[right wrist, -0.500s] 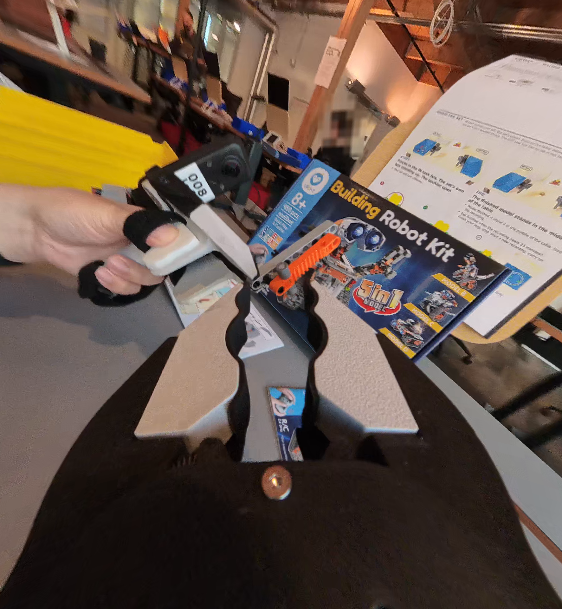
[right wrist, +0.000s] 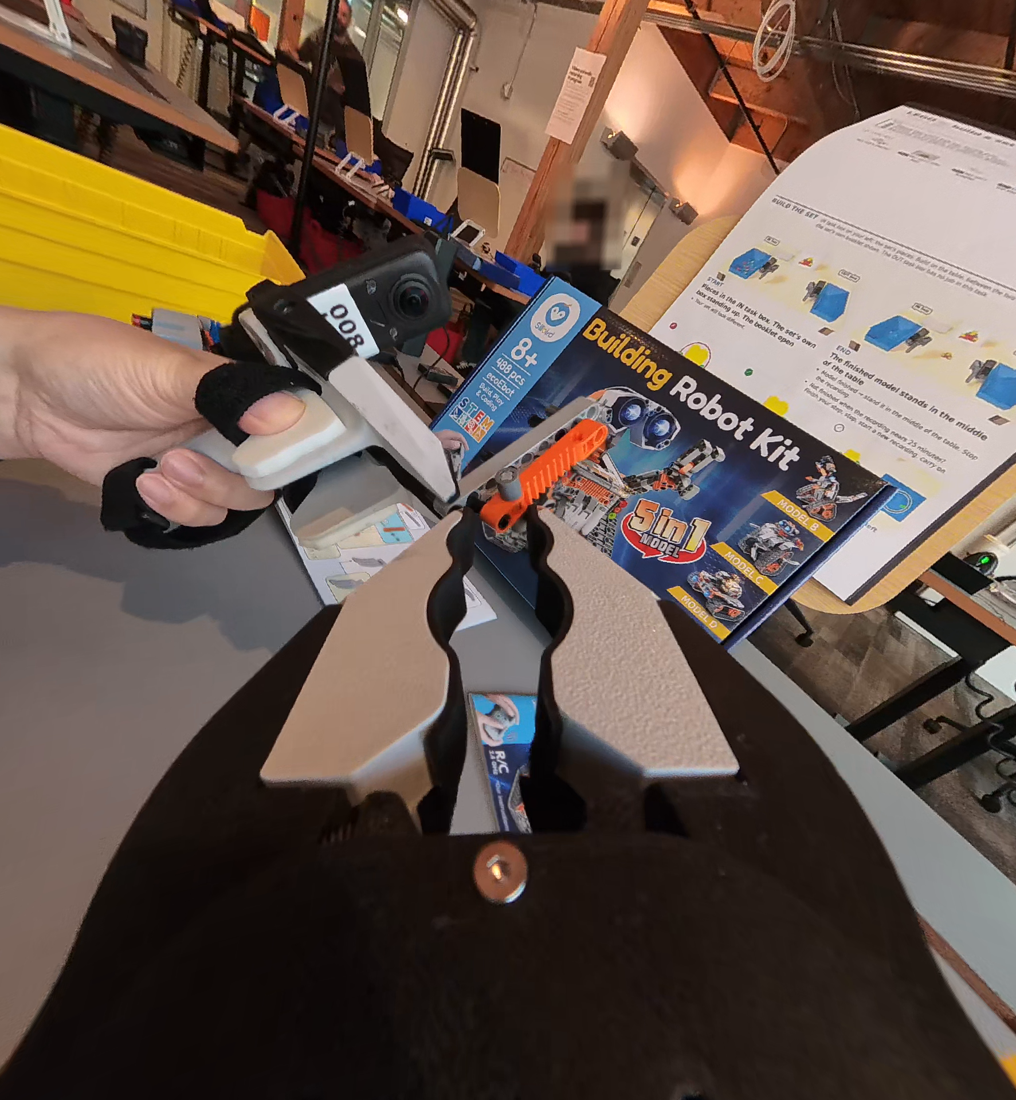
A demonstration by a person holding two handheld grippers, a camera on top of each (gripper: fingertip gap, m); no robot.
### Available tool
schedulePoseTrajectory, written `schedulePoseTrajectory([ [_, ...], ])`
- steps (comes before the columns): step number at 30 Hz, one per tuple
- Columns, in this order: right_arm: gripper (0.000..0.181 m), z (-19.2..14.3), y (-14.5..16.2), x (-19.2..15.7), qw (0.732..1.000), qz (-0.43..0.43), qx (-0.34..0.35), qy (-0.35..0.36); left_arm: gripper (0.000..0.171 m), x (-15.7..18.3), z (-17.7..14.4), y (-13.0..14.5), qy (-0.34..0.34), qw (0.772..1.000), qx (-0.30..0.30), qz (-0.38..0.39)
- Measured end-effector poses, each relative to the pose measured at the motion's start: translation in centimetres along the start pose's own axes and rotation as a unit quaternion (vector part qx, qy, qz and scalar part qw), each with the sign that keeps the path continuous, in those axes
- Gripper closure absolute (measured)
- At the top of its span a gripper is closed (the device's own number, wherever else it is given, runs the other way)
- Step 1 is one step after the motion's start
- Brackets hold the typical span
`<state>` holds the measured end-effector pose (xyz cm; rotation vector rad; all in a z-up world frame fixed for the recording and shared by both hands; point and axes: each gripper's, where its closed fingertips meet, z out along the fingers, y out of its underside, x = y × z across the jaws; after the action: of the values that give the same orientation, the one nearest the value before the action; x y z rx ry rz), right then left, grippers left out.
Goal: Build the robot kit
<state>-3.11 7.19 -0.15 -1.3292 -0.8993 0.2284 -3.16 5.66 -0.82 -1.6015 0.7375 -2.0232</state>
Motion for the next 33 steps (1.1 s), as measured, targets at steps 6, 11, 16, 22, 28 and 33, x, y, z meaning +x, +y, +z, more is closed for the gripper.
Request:
schedulePoseTrajectory([
  [6,0.168,0.1,0.1,-0.1,1.000,0.006,0.001,0.006,0.167,0.0,0.0,0.2,0.001,1.000,-0.004,-0.010],
  [11,0.176,0.2,0.2,-0.4,1.000,-0.004,-0.003,0.015,0.166,0.1,0.3,0.9,-0.001,1.000,-0.027,-0.006],
  [16,0.175,0.3,0.4,-0.4,1.000,-0.001,-0.005,-0.001,0.166,-0.4,0.1,0.8,-0.022,0.999,-0.031,0.013],
  [22,0.173,-0.3,0.9,-0.7,0.999,0.004,-0.010,-0.052,0.167,-0.5,0.0,1.3,-0.025,0.998,-0.049,0.034],
  [28,0.160,-1.1,-1.0,0.4,0.946,0.278,0.081,-0.149,0.167,0.8,-0.3,-1.5,-0.041,0.986,0.039,0.159],
  [33,0.161,-1.1,-2.6,1.1,0.842,0.469,0.165,-0.209,0.167,2.2,0.5,-1.4,-0.048,0.970,0.045,0.232],
])
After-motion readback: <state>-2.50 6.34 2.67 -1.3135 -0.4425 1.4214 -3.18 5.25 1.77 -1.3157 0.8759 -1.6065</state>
